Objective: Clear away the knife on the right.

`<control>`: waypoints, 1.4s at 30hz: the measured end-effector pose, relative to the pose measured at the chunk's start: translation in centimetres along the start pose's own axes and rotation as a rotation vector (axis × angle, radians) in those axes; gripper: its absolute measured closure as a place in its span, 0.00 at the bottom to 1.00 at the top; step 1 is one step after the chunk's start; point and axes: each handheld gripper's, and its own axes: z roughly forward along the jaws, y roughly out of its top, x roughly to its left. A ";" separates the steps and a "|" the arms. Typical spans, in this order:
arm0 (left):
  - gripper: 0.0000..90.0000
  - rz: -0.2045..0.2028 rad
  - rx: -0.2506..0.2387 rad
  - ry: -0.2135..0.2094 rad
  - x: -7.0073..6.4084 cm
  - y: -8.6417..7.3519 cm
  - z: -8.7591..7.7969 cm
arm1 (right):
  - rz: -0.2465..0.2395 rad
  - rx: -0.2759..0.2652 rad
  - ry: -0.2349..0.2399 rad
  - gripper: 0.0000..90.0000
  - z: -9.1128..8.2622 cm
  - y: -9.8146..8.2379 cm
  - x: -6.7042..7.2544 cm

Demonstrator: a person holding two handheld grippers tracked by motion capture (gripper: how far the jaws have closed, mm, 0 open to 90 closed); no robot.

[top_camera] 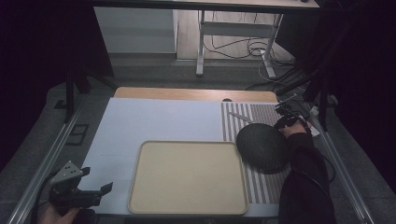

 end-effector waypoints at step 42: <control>0.01 -0.004 0.002 0.004 0.0 0.0 0.0 | -0.018 -0.021 0.022 0.45 2.5 5.3 4.2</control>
